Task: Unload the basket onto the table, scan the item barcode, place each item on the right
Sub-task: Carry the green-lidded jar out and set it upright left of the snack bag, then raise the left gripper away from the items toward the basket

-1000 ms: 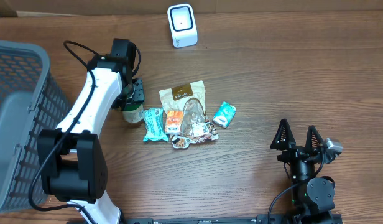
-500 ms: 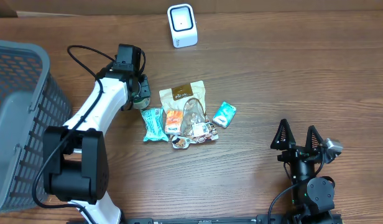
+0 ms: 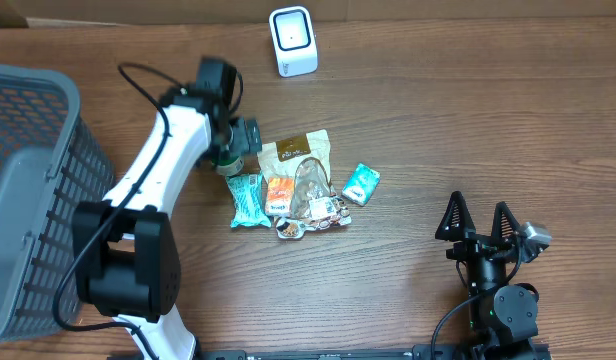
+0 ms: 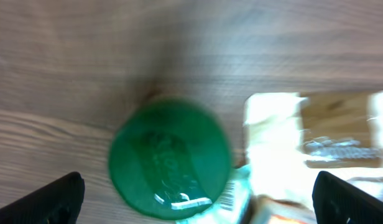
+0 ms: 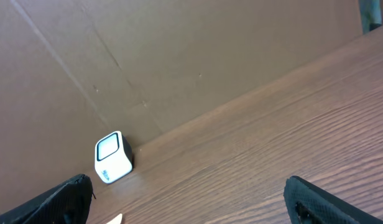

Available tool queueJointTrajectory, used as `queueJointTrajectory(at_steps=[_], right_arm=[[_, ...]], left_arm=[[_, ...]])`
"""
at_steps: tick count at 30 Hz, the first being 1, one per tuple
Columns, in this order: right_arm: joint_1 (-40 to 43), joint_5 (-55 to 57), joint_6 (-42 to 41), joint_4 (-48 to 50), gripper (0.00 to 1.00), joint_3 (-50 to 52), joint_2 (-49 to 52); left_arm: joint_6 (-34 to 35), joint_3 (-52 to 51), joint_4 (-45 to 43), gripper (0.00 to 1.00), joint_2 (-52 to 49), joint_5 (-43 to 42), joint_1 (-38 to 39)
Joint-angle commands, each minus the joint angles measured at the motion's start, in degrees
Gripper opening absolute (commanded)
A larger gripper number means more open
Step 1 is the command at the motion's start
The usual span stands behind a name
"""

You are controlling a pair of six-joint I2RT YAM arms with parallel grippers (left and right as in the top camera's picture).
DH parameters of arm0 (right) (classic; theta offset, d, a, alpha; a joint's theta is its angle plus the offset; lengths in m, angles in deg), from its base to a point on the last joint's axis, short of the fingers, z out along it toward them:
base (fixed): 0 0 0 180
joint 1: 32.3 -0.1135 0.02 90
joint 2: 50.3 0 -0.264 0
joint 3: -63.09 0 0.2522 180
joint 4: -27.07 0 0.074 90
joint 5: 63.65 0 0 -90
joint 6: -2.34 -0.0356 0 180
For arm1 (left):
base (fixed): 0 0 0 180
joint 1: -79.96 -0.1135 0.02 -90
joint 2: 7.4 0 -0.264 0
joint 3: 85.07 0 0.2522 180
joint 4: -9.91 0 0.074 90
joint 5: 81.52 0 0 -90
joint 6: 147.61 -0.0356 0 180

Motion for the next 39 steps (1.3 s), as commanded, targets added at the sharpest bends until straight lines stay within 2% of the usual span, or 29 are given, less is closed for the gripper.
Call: queueJointTrajectory(at_steps=[1,7,13,19,23,26,33,39], right_arm=[[0.1,-0.2,0.2,0.3,1.00,0.6,-0.6],[0.1,-0.2,0.2,0.3,1.00,0.6,-0.6],[0.1,-0.2,0.2,0.3,1.00,0.6,-0.6],[0.1,-0.2,0.2,0.3,1.00,0.6,-0.6],[0.1,-0.2,0.2,0.3,1.00,0.6,-0.6],[0.1,-0.2,0.2,0.3,1.00,0.6,-0.6],[0.1,-0.2,0.2,0.3,1.00,0.6,-0.6],[0.1,-0.2,0.2,0.3,1.00,0.6,-0.6]], left_arm=[[-1.7,10.3,4.7,1.00,1.9,-0.2,0.2],[-6.8,23.9,17.8,1.00,5.2,-0.1,0.0],[-8.4,24.8,24.7,1.00,7.8,4.7,-5.7],[-12.3,22.3,26.3,0.98,7.8,3.2,-14.2],[-20.3,22.3,24.2,0.98,7.8,0.4,-18.9],[-23.7,22.2,23.5,0.98,7.7,0.3,-20.9],[-26.2,22.2,22.6,0.98,7.7,0.3,-26.8],[-26.5,22.2,22.7,0.97,7.7,-3.4,-31.1]])
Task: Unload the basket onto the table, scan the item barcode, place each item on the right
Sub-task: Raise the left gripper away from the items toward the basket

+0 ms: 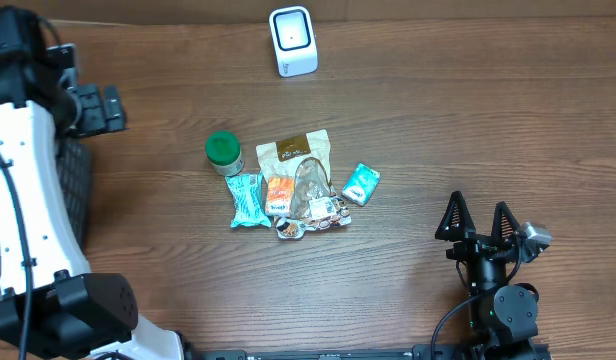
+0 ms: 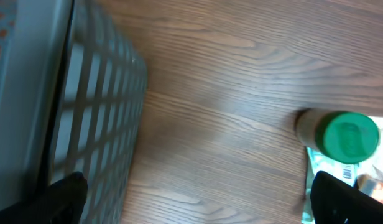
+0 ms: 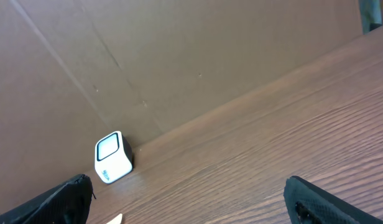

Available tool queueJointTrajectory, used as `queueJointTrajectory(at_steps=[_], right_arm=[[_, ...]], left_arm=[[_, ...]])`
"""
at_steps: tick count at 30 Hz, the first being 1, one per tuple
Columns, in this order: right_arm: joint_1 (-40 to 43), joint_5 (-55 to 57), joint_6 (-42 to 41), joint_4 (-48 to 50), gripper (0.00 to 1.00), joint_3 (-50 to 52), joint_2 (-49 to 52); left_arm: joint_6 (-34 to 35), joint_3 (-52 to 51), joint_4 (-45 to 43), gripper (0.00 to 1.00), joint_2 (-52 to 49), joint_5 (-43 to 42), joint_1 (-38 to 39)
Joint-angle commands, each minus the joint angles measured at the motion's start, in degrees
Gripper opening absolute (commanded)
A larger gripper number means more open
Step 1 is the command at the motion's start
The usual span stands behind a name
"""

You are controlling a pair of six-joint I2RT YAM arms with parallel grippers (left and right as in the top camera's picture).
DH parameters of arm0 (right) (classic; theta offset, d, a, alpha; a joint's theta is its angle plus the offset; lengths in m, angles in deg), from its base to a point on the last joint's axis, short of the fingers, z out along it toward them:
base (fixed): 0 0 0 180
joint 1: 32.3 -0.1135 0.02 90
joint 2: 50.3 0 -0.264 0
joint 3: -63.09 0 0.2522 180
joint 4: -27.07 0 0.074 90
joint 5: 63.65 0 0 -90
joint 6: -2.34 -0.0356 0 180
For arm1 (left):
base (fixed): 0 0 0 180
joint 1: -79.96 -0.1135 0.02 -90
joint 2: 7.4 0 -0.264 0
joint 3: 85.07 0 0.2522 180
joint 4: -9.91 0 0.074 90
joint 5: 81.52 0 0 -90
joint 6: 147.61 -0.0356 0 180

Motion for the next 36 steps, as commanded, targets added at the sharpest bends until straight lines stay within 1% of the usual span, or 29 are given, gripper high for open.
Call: queueJointTrajectory(at_steps=[1,6,11,18,22,26,32,36], right_arm=[[0.1,-0.2,0.2,0.3,1.00,0.6,-0.6],[0.1,-0.2,0.2,0.3,1.00,0.6,-0.6],[0.1,-0.2,0.2,0.3,1.00,0.6,-0.6],[0.1,-0.2,0.2,0.3,1.00,0.6,-0.6],[0.1,-0.2,0.2,0.3,1.00,0.6,-0.6],[0.1,-0.2,0.2,0.3,1.00,0.6,-0.6],[0.1,-0.2,0.2,0.3,1.00,0.6,-0.6],[0.1,-0.2,0.2,0.3,1.00,0.6,-0.6]], left_arm=[[-2.2,-0.2,-0.2,0.96,-0.1,-2.5,-2.2],[-1.9,-0.2,-0.6,0.94,0.0,-5.4,-0.8],[3.4,-0.1,-1.4,0.95,1.8,-5.3,3.5],[9.4,-0.1,-1.6,1.00,8.6,-5.7,10.2],[10.3,-0.1,-0.9,1.00,12.4,-10.5,13.6],[13.3,-0.1,-0.4,1.00,14.9,-14.0,16.5],[17.7,-0.1,2.0,1.00,14.8,-17.0,19.9],[17.8,-0.1,2.1,1.00,14.3,-17.0,21.6]])
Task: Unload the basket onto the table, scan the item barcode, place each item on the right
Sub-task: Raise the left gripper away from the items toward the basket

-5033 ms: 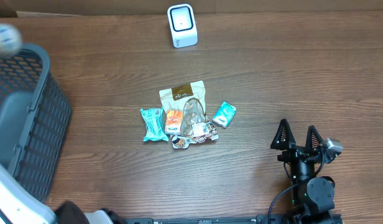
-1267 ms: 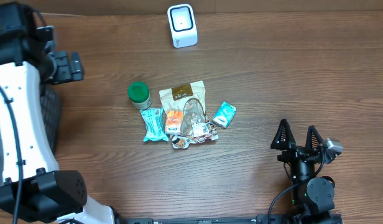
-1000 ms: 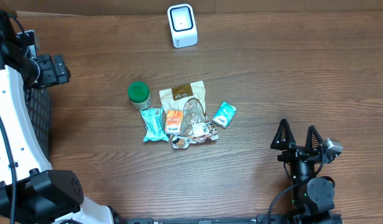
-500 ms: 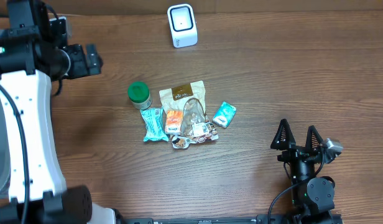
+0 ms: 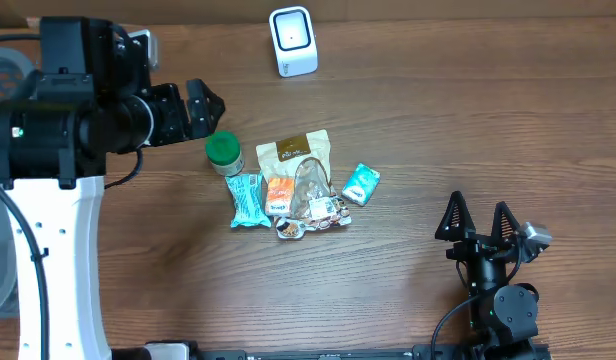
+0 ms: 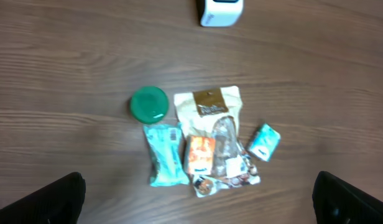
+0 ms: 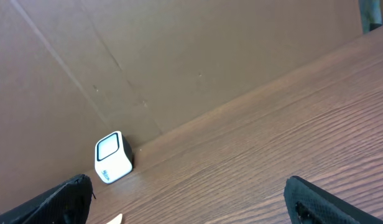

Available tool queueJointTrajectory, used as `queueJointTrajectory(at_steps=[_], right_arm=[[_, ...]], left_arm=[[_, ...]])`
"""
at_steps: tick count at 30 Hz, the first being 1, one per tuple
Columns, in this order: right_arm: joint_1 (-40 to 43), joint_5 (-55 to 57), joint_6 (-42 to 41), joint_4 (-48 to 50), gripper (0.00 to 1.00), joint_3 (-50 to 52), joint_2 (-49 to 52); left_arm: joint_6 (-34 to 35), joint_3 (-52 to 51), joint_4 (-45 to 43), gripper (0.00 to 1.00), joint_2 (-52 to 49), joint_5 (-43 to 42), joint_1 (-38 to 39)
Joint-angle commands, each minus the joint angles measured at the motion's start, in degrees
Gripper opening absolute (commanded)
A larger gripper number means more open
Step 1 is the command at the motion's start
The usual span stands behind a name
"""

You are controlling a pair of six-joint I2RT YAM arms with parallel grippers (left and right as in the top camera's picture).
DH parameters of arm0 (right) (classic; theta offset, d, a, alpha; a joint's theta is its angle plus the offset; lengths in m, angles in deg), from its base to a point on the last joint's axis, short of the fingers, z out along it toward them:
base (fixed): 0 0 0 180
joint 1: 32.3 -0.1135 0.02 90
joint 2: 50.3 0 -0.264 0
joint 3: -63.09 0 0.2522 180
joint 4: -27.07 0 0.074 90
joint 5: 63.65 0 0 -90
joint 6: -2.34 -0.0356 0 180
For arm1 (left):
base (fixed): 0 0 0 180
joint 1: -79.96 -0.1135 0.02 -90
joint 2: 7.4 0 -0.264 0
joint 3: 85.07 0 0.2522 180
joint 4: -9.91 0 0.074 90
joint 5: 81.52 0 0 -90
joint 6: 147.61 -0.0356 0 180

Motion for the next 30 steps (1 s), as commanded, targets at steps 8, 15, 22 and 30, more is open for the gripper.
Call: queueJointTrajectory(at_steps=[8,15,22,30], right_arm=[[0.1,-0.2,0.3,0.3,1.00,0.6,-0.6],[0.1,-0.2,0.3,0.3,1.00,0.6,-0.6],[0.1,-0.2,0.3,0.3,1.00,0.6,-0.6],[0.1,-0.2,0.3,0.3,1.00,0.6,-0.6]], left_arm=[[1.7,0.2,1.2,1.00,-0.7,-1.9,1.8],[0.7,0.2,1.3,1.00,-0.7,-1.8,1.9],[-1.1,0.2,1.0,1.00,-0.7,-1.4,1.9],[-1.5,0.2,-1.1,1.00,-0.7,5.7,1.9]])
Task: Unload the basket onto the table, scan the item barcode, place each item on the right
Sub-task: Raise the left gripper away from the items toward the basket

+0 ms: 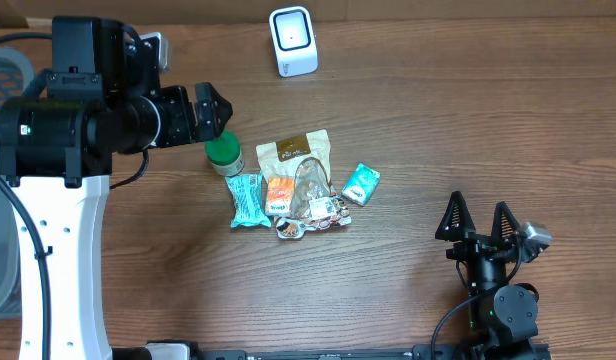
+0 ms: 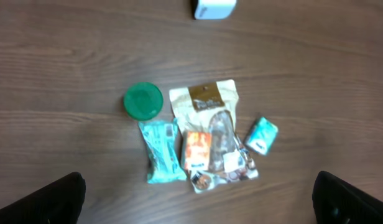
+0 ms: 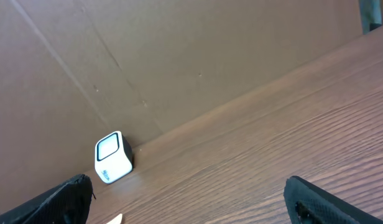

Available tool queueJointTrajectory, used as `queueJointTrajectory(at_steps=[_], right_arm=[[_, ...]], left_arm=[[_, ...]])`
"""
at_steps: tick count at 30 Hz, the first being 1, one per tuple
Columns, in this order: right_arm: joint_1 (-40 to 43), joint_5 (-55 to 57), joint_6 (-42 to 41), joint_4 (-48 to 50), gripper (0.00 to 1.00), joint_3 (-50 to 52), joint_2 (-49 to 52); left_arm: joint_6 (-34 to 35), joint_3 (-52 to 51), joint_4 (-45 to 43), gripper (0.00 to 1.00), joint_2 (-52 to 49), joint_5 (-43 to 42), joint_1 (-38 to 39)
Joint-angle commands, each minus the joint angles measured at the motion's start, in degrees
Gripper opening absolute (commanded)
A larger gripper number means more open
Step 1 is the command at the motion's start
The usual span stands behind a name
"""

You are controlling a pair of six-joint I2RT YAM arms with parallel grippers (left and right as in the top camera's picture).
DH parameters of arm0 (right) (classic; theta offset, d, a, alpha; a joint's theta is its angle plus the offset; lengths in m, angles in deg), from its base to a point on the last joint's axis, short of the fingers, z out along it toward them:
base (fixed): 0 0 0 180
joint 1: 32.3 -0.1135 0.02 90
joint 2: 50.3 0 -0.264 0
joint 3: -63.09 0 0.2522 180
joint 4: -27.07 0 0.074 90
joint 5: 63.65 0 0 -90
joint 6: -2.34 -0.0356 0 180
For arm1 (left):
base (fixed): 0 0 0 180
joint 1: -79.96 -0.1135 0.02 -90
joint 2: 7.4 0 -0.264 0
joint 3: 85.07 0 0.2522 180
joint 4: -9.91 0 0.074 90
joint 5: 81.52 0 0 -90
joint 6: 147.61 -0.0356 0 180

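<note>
The white scanner (image 1: 293, 40) stands at the table's far edge, also seen as the scanner (image 2: 213, 7) and the scanner (image 3: 113, 157). The items lie in a pile mid-table: a green-lidded jar (image 1: 224, 152), a teal bar wrapper (image 1: 247, 200), a tan pouch (image 1: 296, 152), an orange packet (image 1: 279, 194) and a small teal box (image 1: 360, 184). My left gripper (image 1: 220, 110) hangs high over the table, open and empty, just left of the pile. Its view shows the jar (image 2: 143, 100) and the pouch (image 2: 205, 99) far below. My right gripper (image 1: 478, 222) rests open at the near right.
A grey mesh basket (image 1: 0, 70) sits at the left edge, mostly hidden behind my left arm. A brown cardboard wall (image 3: 179, 56) rises behind the scanner.
My left gripper has shifted slightly to the right above the table, still open and high. The pile and the right arm have not moved.
My left gripper was first low over the green-lidded jar, open. Then it was far left beside the basket, with the jar still on the table. Later it hung high, looking down on the whole pile, and it stays there now.
</note>
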Motion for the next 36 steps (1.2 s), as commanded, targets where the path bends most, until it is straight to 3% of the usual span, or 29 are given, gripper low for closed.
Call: queueJointTrajectory(at_steps=[1,6,29,31,36], right_arm=[[0.1,-0.2,0.2,0.3,1.00,0.6,-0.6],[0.1,-0.2,0.2,0.3,1.00,0.6,-0.6],[0.1,-0.2,0.2,0.3,1.00,0.6,-0.6],[0.1,-0.2,0.2,0.3,1.00,0.6,-0.6],[0.1,-0.2,0.2,0.3,1.00,0.6,-0.6]], left_arm=[[-1.1,0.2,-1.6,1.00,-0.4,6.3,0.3],[-1.1,0.2,-3.0,1.00,-0.4,10.5,0.3],[-1.2,0.2,-3.5,1.00,-0.4,13.3,0.3],[-4.0,0.2,-4.9,0.99,-0.4,15.0,0.3],[-20.6,0.2,-8.0,0.99,-0.4,21.6,0.3]])
